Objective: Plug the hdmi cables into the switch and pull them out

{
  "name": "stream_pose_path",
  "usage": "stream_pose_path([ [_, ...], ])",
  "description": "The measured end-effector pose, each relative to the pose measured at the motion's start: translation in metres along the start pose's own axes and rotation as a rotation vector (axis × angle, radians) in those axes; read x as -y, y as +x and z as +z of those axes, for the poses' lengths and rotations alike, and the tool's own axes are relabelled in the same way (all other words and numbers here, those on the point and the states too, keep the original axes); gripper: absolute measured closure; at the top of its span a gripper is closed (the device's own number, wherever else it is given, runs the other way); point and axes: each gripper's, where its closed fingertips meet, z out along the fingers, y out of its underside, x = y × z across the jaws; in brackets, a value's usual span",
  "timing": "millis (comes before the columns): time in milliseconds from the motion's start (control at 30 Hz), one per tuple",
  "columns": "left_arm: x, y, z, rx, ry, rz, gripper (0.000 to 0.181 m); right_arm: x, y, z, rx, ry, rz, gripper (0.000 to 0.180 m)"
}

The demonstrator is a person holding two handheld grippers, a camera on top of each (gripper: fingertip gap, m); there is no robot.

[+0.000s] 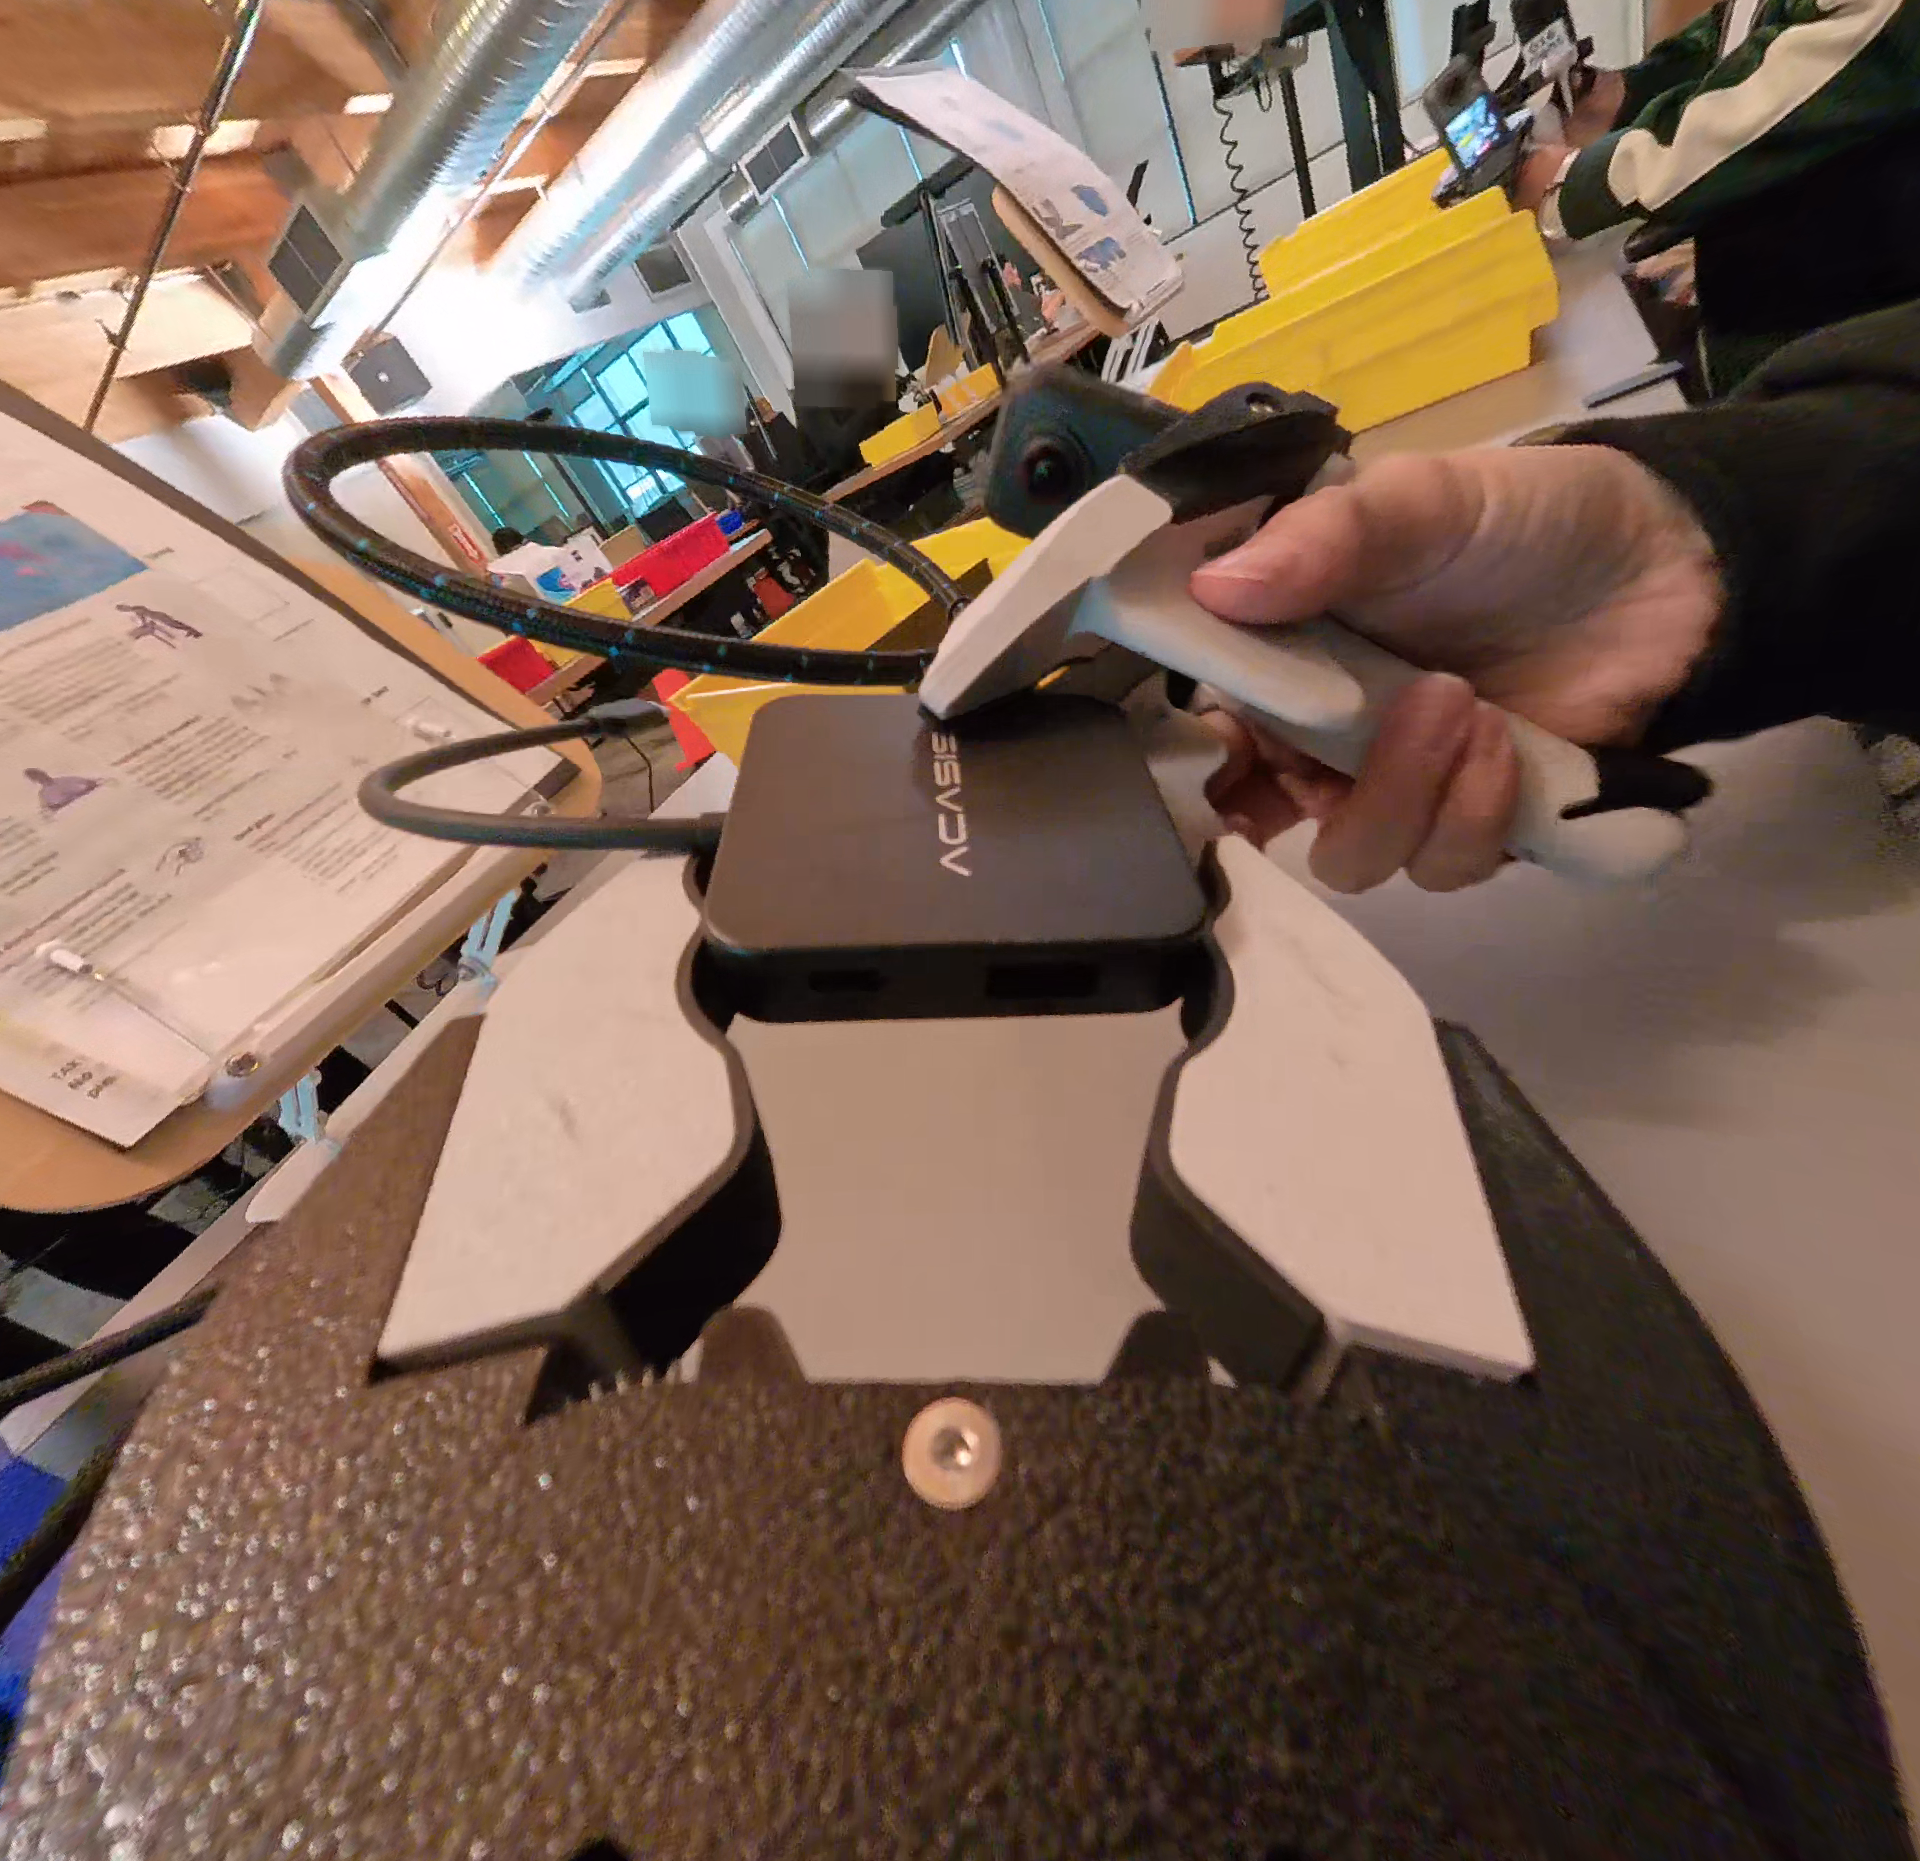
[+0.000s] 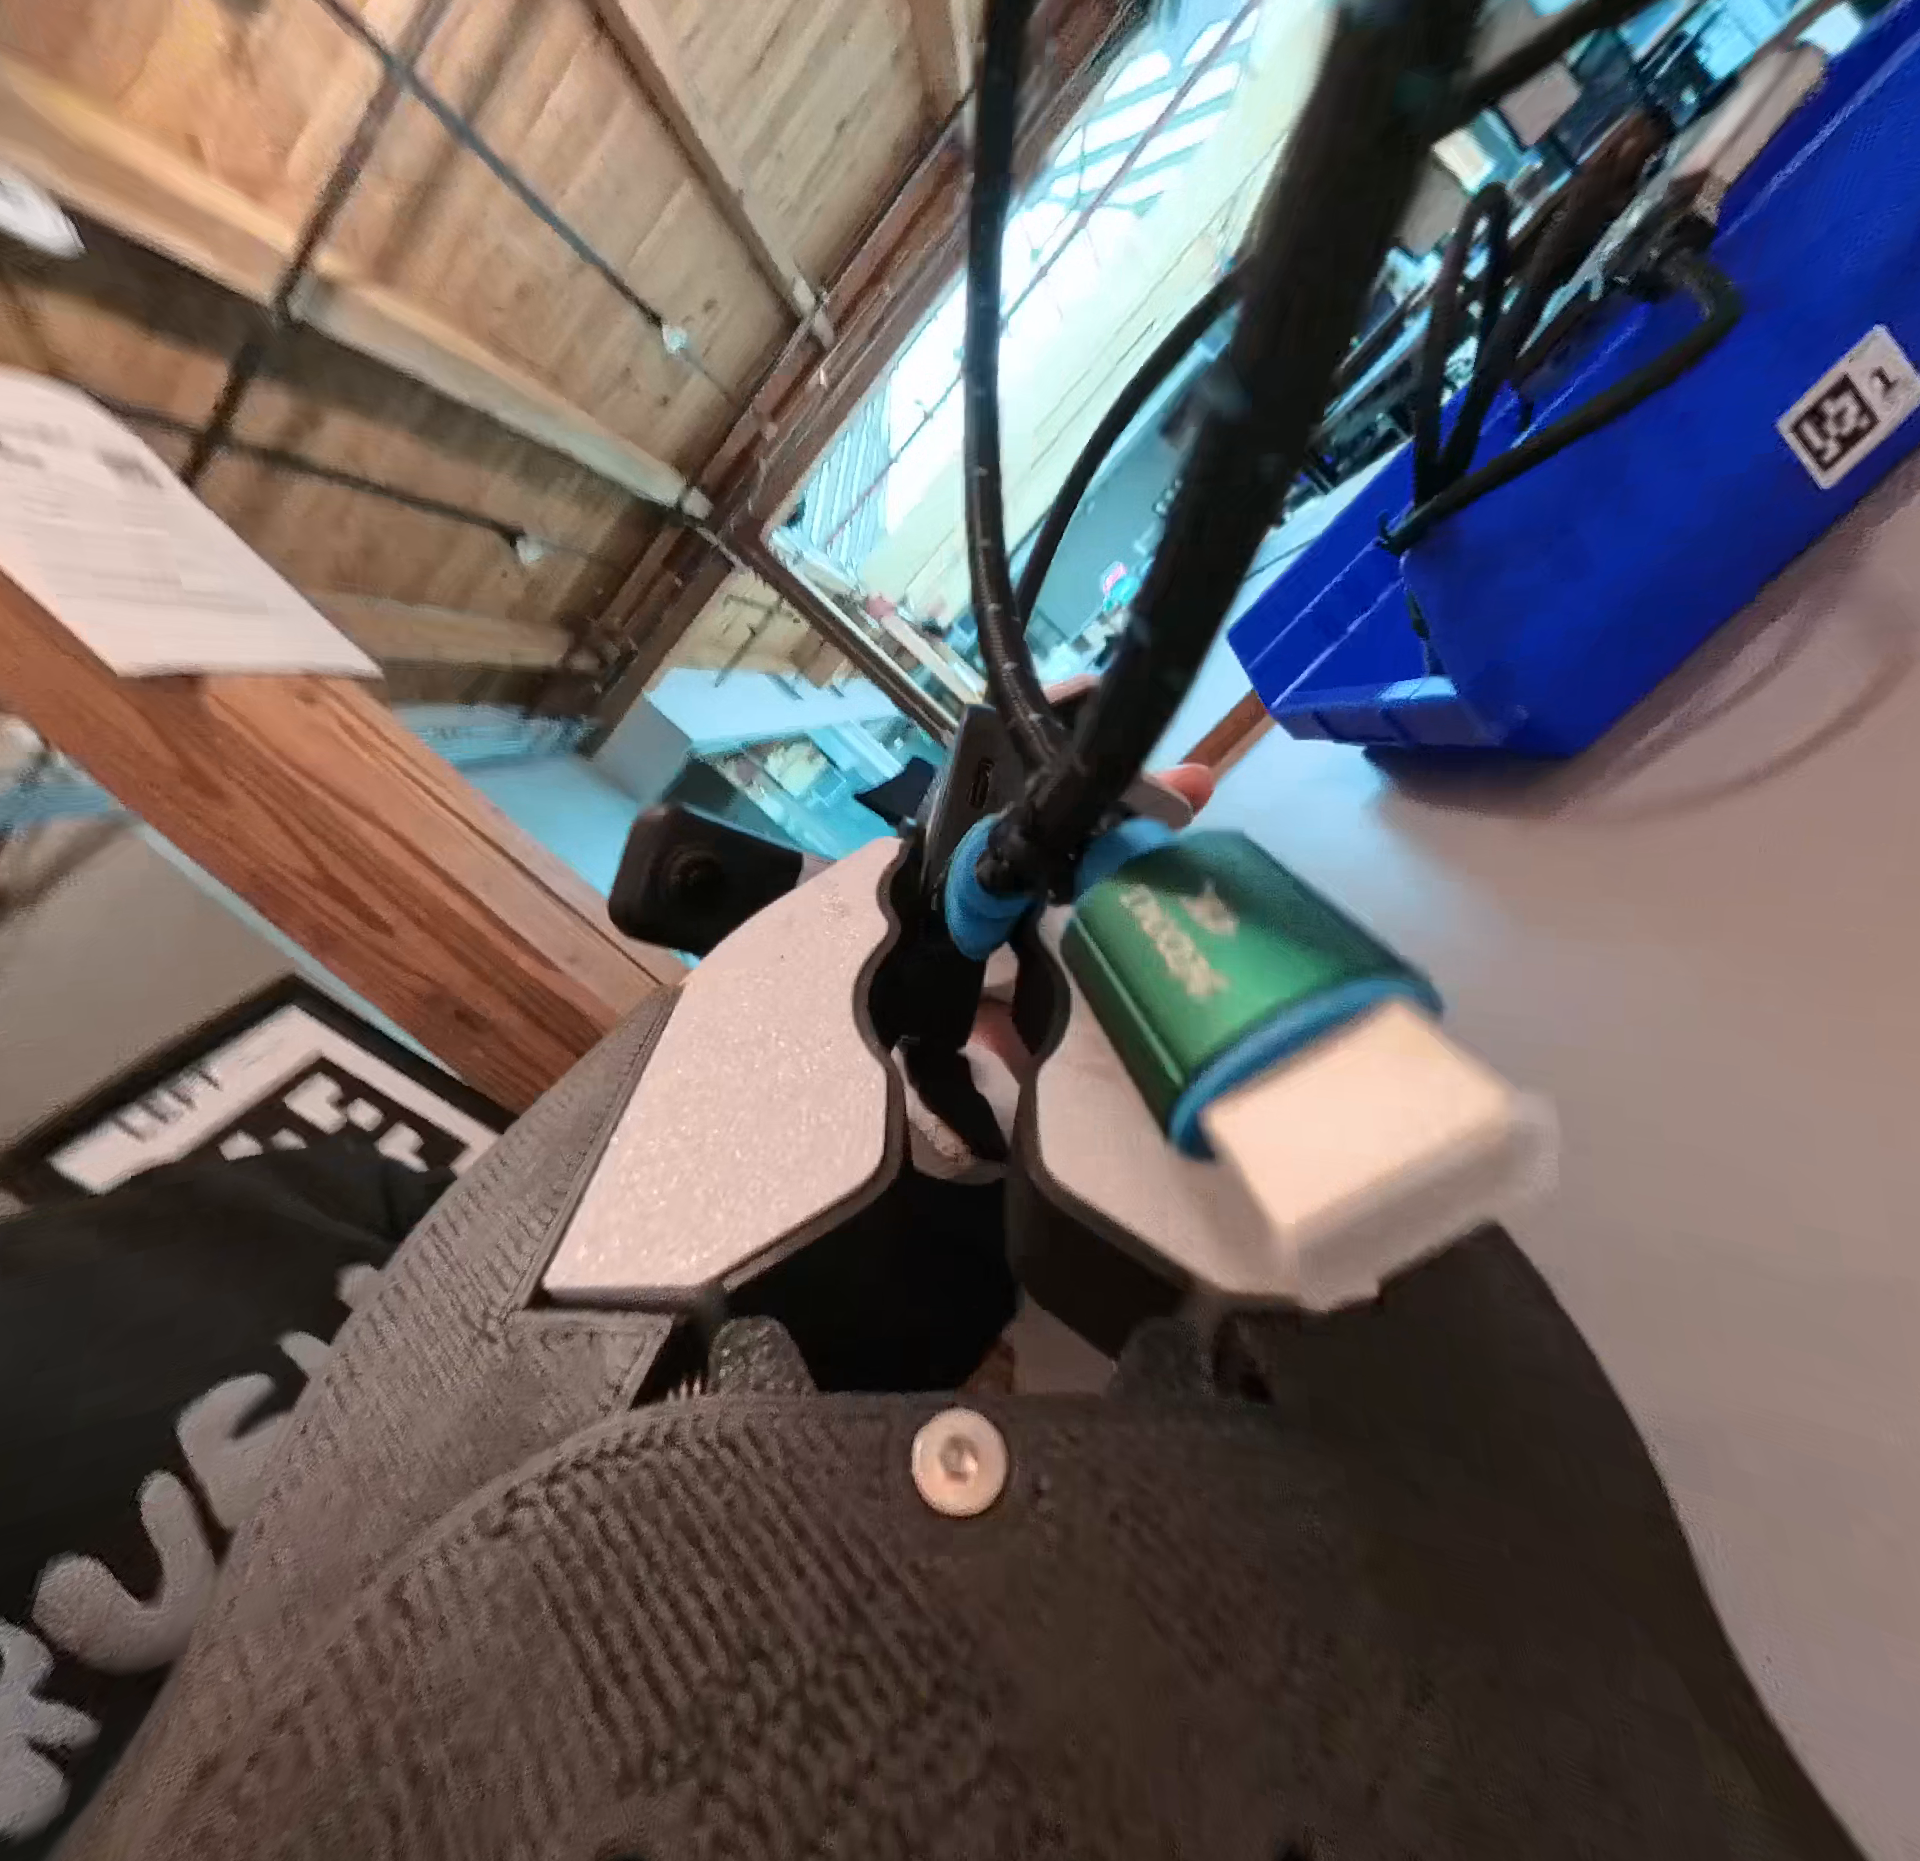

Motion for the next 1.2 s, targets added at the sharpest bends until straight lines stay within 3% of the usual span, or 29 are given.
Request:
stream_pose_path([
  [100, -0.004, -0.004, -0.003, 0.046, 0.010, -0.031, 0.095, -0.003, 0.007, 0.005, -0.021, 0.077, 0.107, 0.166],
  [233, -0.002, -0.005, -0.010, 0.071, 0.094, -0.124, 0.092, -0.016, 0.008, 0.011, -0.084, 0.102, 0.095, 0.166],
  [700, -0.011, 0.022, -0.018, -0.021, 0.086, 0.109, 0.095, -0.045, -0.001, 0.002, -0.144, -0.086, 0.094, 0.166],
  [1000, -0.007, 0.023, -0.016, -0.061, 0.079, -0.116, 0.095, -0.036, -0.004, 0.002, -0.200, 0.049, 0.061, 0.164],
  [1200, -0.001, 0.027, -0.015, -0.031, 0.099, -0.122, 0.095, -0.036, -0.009, 0.000, -0.231, 0.100, 0.061, 0.165],
])
